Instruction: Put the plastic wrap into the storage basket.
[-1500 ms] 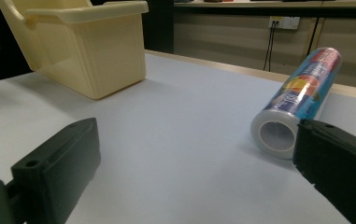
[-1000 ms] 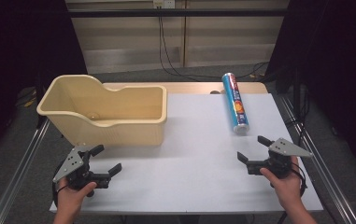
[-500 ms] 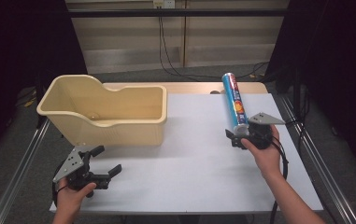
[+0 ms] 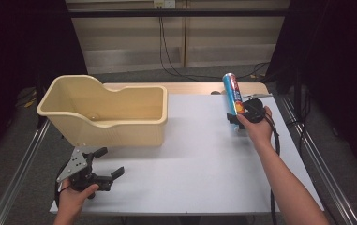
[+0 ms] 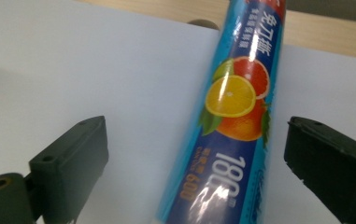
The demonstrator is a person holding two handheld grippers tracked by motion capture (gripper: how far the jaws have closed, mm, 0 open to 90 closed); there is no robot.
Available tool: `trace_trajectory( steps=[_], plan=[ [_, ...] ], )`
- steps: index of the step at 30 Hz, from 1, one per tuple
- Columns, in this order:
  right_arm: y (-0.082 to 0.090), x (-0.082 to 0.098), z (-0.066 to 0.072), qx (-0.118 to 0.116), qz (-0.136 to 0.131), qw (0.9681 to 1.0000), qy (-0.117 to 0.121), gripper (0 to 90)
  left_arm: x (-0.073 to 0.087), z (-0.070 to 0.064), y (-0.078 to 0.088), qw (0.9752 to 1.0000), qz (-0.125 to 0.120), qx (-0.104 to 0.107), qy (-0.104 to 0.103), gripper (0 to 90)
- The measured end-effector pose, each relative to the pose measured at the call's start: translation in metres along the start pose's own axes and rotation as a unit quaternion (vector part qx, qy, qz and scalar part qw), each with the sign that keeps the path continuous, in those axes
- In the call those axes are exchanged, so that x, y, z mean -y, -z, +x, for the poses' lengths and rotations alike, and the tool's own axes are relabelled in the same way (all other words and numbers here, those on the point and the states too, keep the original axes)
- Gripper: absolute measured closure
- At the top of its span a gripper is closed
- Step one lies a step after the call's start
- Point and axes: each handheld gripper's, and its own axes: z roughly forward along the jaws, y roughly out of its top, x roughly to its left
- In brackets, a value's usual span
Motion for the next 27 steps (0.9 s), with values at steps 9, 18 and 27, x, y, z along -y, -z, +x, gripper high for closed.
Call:
trace_trajectory(
  steps=[9, 18, 27],
  plan=[
    [-0.031, -0.012, -0.012, 0.041, 0.064, 0.9959, -0.049, 14.4, 0.001, 0.000, -0.001, 1.0000, 0.003, 0.005, 0.002, 0.4],
    [-0.044, -0.011, -0.021, 0.025, 0.126, 0.9877, -0.090, 27.1, 0.002, -0.001, -0.001, 0.9999, 0.006, 0.009, 0.000, 0.7],
    [-0.041, -0.014, -0.025, 0.018, 0.157, 0.9791, -0.128, 30.1, 0.002, -0.002, -0.002, 0.9999, 0.012, 0.010, -0.003, 0.9]
  ],
)
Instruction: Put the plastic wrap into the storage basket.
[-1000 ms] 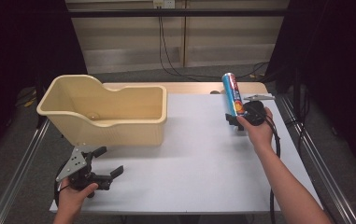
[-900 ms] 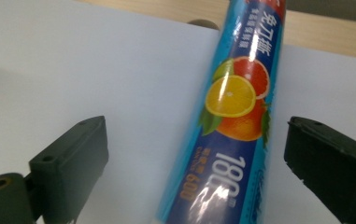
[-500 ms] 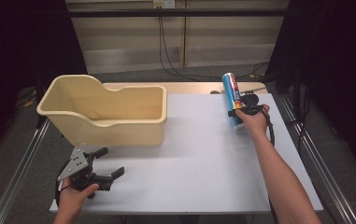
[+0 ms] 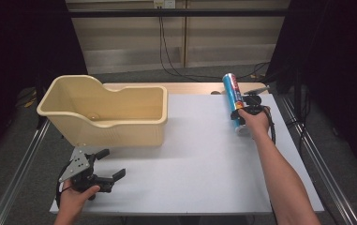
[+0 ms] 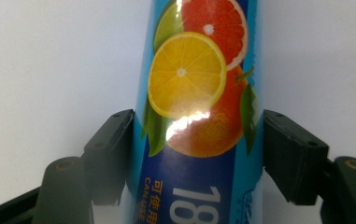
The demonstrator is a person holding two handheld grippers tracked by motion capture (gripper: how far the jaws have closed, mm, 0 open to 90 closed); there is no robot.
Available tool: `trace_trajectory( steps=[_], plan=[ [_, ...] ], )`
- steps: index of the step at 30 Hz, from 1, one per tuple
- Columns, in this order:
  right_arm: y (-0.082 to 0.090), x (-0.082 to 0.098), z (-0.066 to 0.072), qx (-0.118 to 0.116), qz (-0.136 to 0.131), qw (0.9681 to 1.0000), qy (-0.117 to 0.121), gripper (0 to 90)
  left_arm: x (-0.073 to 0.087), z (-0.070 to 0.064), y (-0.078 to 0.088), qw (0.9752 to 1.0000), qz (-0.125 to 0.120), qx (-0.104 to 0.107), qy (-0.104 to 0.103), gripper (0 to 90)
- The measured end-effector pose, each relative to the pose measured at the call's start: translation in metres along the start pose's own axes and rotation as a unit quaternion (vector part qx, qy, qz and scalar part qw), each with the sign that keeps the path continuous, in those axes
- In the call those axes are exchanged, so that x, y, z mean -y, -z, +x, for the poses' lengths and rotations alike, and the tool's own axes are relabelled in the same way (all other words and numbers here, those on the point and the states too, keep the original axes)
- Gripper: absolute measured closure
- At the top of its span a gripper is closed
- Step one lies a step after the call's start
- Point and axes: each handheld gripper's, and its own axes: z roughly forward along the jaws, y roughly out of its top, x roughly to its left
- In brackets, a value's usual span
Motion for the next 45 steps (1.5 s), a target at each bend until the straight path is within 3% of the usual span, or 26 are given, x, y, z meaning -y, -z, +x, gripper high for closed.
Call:
trace_trajectory(
  steps=[8, 19, 24, 28, 34, 38, 45],
  plan=[
    [0.013, 0.016, 0.000, -0.001, 0.026, 0.9995, 0.016, 31.7, 0.000, -0.001, 0.000, 1.0000, 0.000, 0.000, -0.001, 0.9],
    [0.043, 0.067, 0.002, -0.010, 0.030, 0.9988, 0.037, 32.0, -0.004, -0.005, -0.003, 1.0000, -0.002, 0.003, -0.008, 0.9],
    [0.058, 0.090, 0.003, -0.015, 0.045, 0.9980, 0.042, 32.0, -0.005, -0.006, -0.003, 1.0000, -0.003, 0.002, -0.007, 1.0],
    [0.064, 0.099, 0.006, -0.012, 0.051, 0.9972, 0.054, 31.7, -0.004, -0.005, -0.004, 1.0000, 0.002, 0.002, -0.008, 1.0],
    [0.060, 0.091, 0.009, -0.009, 0.057, 0.9960, 0.068, 27.7, -0.004, -0.006, -0.007, 0.9999, 0.008, 0.007, -0.012, 1.0],
    [0.057, 0.077, 0.009, -0.013, 0.052, 0.9964, 0.066, 22.3, -0.004, -0.006, -0.007, 0.9998, 0.008, 0.008, -0.013, 1.0],
    [0.046, 0.048, 0.009, -0.007, 0.050, 0.9969, 0.060, 21.1, -0.003, -0.006, -0.007, 0.9998, 0.007, 0.012, -0.011, 0.9]
  ],
)
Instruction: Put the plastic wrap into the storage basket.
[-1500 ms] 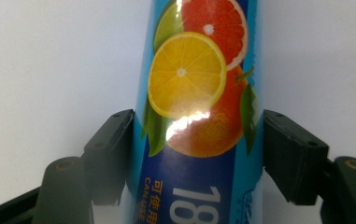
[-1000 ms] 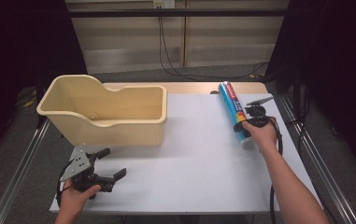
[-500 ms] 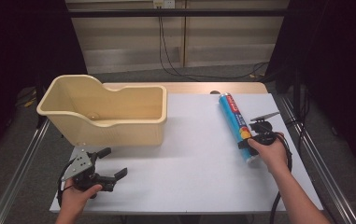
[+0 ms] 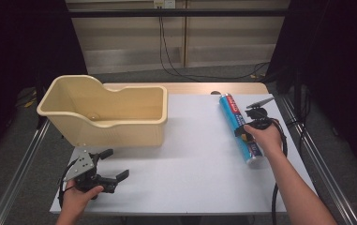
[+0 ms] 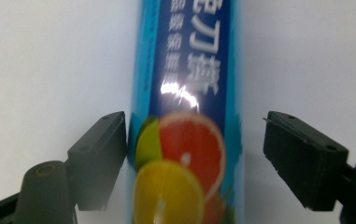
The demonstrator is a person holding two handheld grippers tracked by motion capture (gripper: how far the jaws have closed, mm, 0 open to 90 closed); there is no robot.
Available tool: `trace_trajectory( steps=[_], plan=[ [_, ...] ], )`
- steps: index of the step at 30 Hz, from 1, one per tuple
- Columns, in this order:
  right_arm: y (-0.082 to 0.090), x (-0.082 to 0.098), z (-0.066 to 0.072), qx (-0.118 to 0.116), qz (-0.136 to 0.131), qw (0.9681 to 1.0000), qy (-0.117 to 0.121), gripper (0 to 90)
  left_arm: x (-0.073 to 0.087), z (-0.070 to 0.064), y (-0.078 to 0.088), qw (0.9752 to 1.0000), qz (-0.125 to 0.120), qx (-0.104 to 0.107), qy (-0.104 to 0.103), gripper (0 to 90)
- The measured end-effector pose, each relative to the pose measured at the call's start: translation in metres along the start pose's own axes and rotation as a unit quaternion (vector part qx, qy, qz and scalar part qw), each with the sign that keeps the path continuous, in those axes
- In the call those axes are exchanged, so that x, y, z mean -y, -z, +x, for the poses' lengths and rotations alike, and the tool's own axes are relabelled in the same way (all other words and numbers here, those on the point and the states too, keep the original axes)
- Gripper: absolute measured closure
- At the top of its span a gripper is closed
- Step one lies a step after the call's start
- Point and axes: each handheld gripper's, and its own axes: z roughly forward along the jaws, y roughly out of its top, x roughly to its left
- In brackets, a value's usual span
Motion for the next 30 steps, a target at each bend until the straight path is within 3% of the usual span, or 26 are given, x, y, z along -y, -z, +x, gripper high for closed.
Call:
trace_trajectory(
  steps=[10, 20, 26, 30],
  plan=[
    [-0.021, -0.028, 0.003, 0.004, 0.014, 0.9999, 0.006, 24.7, 0.002, 0.001, -0.001, 1.0000, 0.007, 0.004, 0.000, 1.0],
    [-0.042, -0.035, 0.010, 0.024, 0.063, 0.9972, 0.032, 29.6, 0.003, 0.002, -0.001, 1.0000, 0.009, 0.001, -0.001, 0.9],
    [-0.040, -0.035, 0.008, 0.015, 0.071, 0.9972, 0.020, 31.1, 0.003, 0.002, 0.001, 1.0000, 0.008, -0.001, 0.000, 1.0],
    [-0.035, -0.036, 0.007, 0.018, 0.101, 0.9935, 0.050, 31.6, 0.003, 0.002, 0.000, 1.0000, 0.008, -0.001, 0.000, 0.9]
  ],
)
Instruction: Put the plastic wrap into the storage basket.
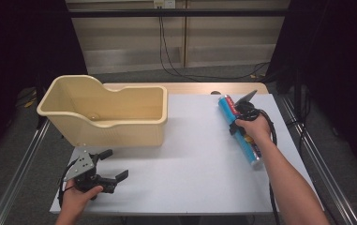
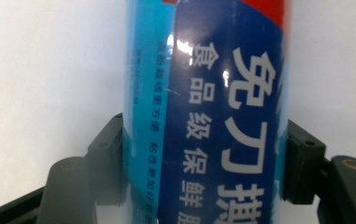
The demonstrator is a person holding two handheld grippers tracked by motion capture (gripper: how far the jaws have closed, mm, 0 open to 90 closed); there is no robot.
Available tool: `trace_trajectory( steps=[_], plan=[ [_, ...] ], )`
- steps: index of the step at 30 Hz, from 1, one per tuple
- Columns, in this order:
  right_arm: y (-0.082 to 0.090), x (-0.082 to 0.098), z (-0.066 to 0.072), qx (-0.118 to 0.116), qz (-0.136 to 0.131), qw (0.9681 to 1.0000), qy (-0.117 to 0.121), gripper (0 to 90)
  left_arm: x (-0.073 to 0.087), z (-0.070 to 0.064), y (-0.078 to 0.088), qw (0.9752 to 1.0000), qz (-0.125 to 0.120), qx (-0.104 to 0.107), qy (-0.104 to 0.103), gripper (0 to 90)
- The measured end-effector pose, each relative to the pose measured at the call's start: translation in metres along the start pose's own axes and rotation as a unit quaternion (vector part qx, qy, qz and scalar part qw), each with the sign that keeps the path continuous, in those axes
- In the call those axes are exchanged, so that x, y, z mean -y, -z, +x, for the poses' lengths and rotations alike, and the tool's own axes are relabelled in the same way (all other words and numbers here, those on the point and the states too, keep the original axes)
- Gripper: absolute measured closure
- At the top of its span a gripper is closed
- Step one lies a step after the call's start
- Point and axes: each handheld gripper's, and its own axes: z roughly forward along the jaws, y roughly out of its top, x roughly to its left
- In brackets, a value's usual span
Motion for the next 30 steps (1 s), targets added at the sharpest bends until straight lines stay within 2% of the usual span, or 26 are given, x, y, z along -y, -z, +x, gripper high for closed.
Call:
trace_trajectory(
  steps=[3, 9, 20, 30],
  plan=[
    [0.008, 0.000, -0.003, -0.009, 0.002, 1.0000, 0.003, 31.6, 0.000, 0.000, 0.000, 1.0000, 0.001, 0.000, -0.001, 0.9],
    [0.027, -0.002, -0.001, -0.005, -0.005, 0.9997, 0.024, 31.8, -0.001, -0.001, -0.001, 1.0000, -0.003, 0.001, 0.002, 0.9],
    [0.056, -0.010, 0.011, -0.015, -0.019, 0.9977, 0.064, 31.8, -0.002, -0.001, -0.001, 1.0000, -0.003, 0.002, 0.002, 0.9],
    [0.087, -0.018, 0.021, -0.021, -0.030, 0.9957, 0.084, 31.8, -0.002, -0.001, 0.000, 1.0000, -0.005, 0.003, 0.001, 0.9]
  ],
)
